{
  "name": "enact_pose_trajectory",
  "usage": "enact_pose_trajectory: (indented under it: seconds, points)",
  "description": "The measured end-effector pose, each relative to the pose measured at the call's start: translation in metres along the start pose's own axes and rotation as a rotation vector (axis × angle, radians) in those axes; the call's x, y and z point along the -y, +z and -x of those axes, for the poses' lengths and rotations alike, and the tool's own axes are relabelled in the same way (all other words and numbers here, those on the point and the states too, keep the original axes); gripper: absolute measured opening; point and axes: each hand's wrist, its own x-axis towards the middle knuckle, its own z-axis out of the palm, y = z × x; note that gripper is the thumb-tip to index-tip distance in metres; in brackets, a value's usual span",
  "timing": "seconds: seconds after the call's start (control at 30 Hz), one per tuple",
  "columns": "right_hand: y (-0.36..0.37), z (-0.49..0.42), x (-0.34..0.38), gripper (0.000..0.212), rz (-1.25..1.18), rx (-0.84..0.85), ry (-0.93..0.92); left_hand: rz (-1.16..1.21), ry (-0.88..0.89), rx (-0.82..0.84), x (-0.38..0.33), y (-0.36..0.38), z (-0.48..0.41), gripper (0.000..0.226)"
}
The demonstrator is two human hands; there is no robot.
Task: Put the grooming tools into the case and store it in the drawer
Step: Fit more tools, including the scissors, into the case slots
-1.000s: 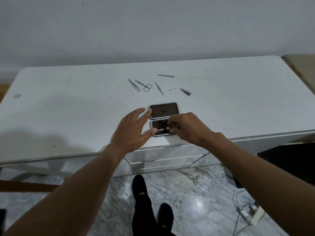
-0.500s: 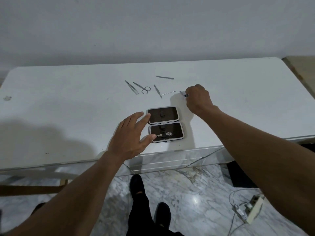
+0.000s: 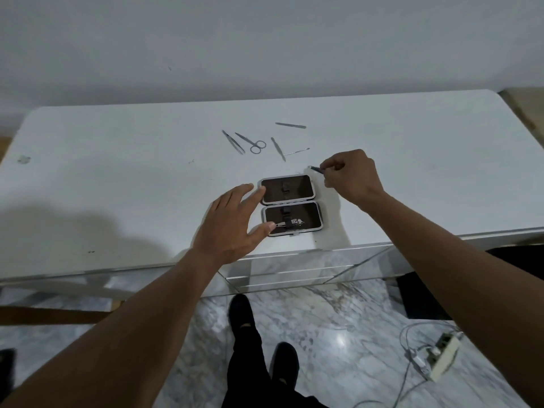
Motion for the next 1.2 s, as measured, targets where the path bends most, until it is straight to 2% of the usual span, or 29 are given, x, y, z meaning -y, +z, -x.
enact_pose_trajectory:
  seconds: [0.1, 0.17, 0.3, 0.4, 0.6, 0.73, 0.9, 1.1, 1.2]
  points:
    - [0.001, 0.015, 0.001, 0.018, -0.106, 0.060, 0.047, -0.001, 0.004, 0.003, 0.001, 0.001, 0.000, 0.074]
    - [0.003, 0.024, 0.001, 0.015, -0.119, 0.129, 0.015, 0.004, 0.006, 0.007, 0.002, 0.001, 0.000, 0.075]
    - [0.009, 0.041, -0.003, 0.015, 0.058, 0.218, -0.121, -0.003, 0.001, 0.010, 0.002, 0.002, 0.000, 0.075]
    - [0.011, 0.046, -0.008, 0.013, 0.149, 0.205, -0.163, -0.005, -0.005, 0.011, 0.002, 0.003, 0.000, 0.076]
    - [0.018, 0.050, -0.011, 0.017, 0.147, 0.146, -0.146, 0.000, -0.008, 0.000, 0.003, 0.004, -0.001, 0.074]
    - [0.023, 0.049, -0.013, 0.020, 0.210, 0.112, -0.204, 0.002, -0.004, -0.007, 0.003, 0.005, 0.000, 0.074]
    - [0.020, 0.049, -0.011, 0.013, 0.195, 0.173, -0.273, -0.007, 0.002, -0.024, 0.002, 0.004, 0.000, 0.073]
    - [0.017, 0.043, -0.009, 0.009, -0.021, 0.245, -0.083, -0.009, 0.004, -0.028, 0.002, 0.005, 0.000, 0.072]
    - [0.017, 0.042, -0.009, 0.018, -0.009, 0.269, -0.071, -0.005, 0.003, -0.029, 0.002, 0.005, 0.000, 0.073]
